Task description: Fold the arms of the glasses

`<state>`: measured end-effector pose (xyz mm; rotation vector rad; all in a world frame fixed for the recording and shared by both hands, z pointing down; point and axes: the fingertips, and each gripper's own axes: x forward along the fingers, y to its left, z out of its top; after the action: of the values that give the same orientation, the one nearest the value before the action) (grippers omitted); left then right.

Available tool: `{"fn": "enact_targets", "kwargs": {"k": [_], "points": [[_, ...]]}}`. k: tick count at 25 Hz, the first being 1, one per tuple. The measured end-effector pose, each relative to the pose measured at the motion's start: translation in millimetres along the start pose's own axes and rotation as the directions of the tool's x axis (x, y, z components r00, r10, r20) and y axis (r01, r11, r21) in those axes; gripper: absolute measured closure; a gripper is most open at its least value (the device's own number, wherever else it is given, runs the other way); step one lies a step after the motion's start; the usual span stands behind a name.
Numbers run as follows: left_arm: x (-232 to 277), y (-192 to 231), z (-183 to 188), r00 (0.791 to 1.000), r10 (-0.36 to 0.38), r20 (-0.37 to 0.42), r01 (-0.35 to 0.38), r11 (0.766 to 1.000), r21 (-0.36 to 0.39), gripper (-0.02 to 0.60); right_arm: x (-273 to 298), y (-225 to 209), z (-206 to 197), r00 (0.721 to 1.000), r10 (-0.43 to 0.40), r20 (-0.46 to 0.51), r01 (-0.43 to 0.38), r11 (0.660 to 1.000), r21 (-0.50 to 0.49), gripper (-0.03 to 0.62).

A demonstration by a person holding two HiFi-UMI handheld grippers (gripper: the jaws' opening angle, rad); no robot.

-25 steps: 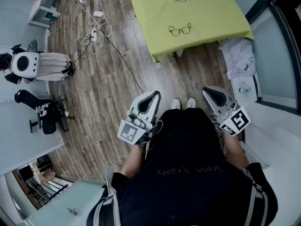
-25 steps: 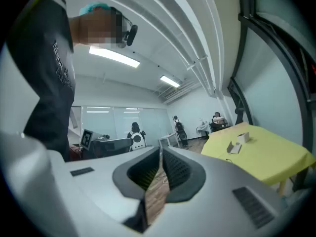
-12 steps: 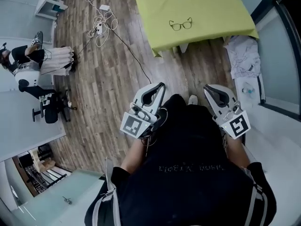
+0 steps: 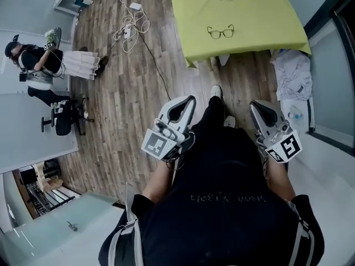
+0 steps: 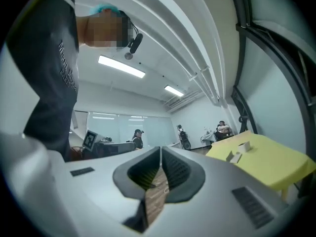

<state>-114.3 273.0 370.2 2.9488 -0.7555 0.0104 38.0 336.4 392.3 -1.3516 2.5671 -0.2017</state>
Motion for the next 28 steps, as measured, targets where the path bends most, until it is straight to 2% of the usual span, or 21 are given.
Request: {"fn": "enact_targets", "kwargs": {"k": [6,14,20,25,28], "points": [[10,8,2,1.0,0.011,0.016,-0.011,1.0,0.002,0.561,0,-9,-7,0.999,-0.009,-0.034,0.007,1.0,-0.031,0.556],[21,30,-6,1.0,0.028,0.012,-0.028,1.0,-0.005,0.561,16,-27,-19,0.997,-0.019,-0.077,0.017,1.0,-0.024,0.556],[42,58,-13,0.999,0.043,0.009,-0.043,0.999,-0.009,0.561,42,-49,-26,0.993,0.006,-0.115,-0.007,1.0,-0.012,0.556],[59,87,-13,0.999,0.05,0.009,-0.05,0.997,-0.054,0.561,66,-69,-29,0.987,-0.002,-0.159,0.001,1.0,-0.008,0.556],[66,108,-10,0.998,0.056,0.005,-0.056,0.997,-0.051,0.561,89,-81,-28,0.986,0.008,-0.165,-0.009,1.0,-0.001,0.556]]}}
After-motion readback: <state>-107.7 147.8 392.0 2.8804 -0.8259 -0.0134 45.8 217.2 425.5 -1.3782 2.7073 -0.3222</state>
